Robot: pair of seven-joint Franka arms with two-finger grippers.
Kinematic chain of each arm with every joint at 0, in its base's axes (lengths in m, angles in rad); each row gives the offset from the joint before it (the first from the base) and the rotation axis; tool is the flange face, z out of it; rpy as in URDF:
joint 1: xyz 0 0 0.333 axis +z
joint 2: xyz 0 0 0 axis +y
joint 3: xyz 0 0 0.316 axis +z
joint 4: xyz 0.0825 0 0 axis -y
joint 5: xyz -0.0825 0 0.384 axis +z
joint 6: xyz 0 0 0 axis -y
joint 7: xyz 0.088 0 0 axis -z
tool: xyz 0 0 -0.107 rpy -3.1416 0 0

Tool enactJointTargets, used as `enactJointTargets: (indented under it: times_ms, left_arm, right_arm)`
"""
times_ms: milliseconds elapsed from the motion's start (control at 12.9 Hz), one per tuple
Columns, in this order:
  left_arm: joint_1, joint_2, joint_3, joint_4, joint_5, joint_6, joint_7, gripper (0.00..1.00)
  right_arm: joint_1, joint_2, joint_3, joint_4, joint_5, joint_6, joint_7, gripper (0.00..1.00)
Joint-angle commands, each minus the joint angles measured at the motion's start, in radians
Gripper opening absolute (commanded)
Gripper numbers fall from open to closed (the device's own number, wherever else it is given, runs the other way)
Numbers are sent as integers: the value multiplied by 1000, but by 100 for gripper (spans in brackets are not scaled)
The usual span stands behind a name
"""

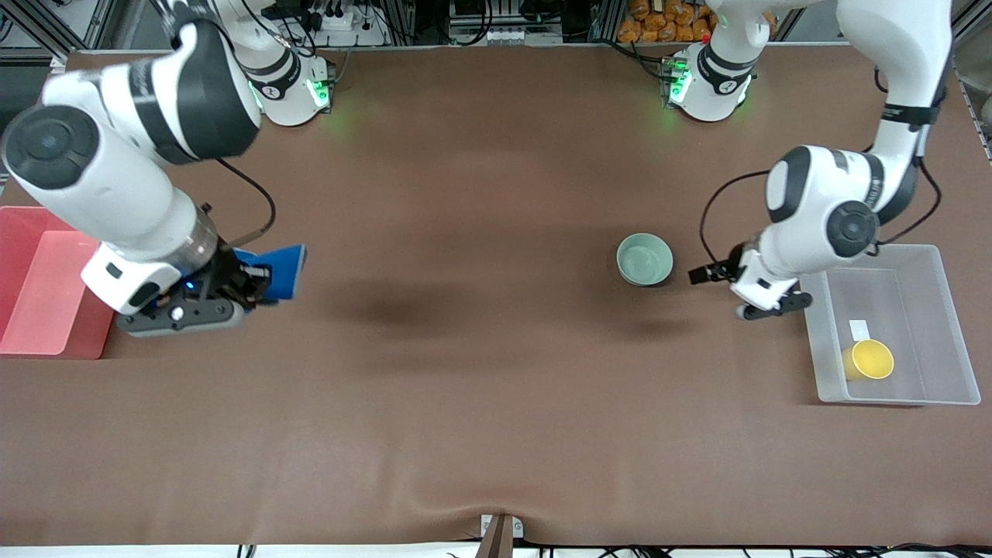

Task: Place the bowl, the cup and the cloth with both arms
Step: 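Carry the cloth toward the pink tray while the left gripper reaches the bowl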

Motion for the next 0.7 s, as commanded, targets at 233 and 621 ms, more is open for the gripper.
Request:
enactJointTargets:
  times_ms: [233,621]
  left_arm:
    - [8,-84,-98,-270,120,215,-141,99]
    - [7,-71,-110,-347,124,336,-155,65]
  right_arm:
    - [-162,-110,7,-38,-22,-186,-27,0]
    - [-339,-124,8,-89,-73,-234,-25,0]
